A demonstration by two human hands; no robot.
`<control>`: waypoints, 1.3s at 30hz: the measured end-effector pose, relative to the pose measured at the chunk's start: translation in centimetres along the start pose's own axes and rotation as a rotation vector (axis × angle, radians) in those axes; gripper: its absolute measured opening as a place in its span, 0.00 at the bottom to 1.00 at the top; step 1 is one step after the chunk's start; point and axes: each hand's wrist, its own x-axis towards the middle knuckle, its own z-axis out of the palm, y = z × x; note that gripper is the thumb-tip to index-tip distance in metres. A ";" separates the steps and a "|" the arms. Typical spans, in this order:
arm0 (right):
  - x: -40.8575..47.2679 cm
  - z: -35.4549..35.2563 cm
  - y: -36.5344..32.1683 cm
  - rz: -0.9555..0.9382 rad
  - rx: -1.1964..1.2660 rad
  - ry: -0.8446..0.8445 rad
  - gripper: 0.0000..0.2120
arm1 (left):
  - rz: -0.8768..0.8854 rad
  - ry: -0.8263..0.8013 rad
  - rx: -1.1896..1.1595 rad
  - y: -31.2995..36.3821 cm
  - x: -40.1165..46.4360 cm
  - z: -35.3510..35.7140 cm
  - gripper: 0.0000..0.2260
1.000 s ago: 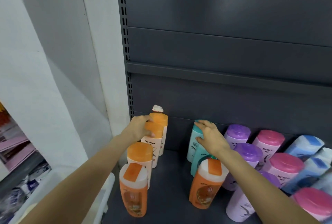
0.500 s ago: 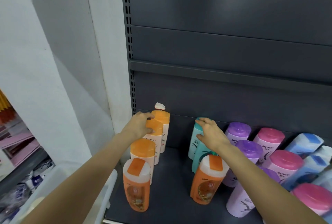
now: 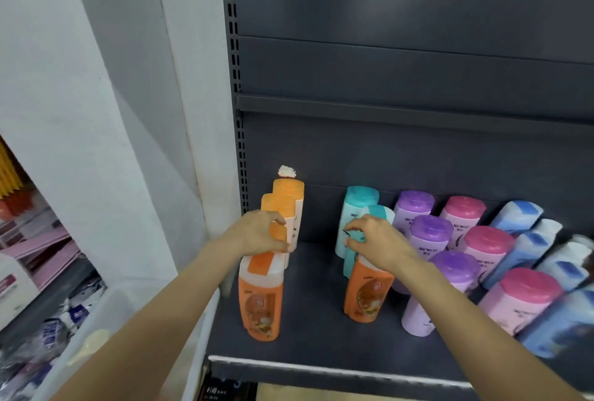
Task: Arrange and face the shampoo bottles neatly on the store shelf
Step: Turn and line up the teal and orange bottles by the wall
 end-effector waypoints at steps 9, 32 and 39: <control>-3.0 0.0 1.2 0.058 -0.083 -0.006 0.21 | 0.003 0.097 0.008 1.0 0.1 0.6 0.20; -3.1 -1.0 -6.8 0.472 1.099 0.064 0.17 | 0.230 0.550 -0.797 2.8 -10.3 -8.1 0.14; -4.0 -1.8 -6.9 0.529 1.747 0.020 0.15 | 0.261 0.516 -0.999 1.5 -11.6 -7.8 0.17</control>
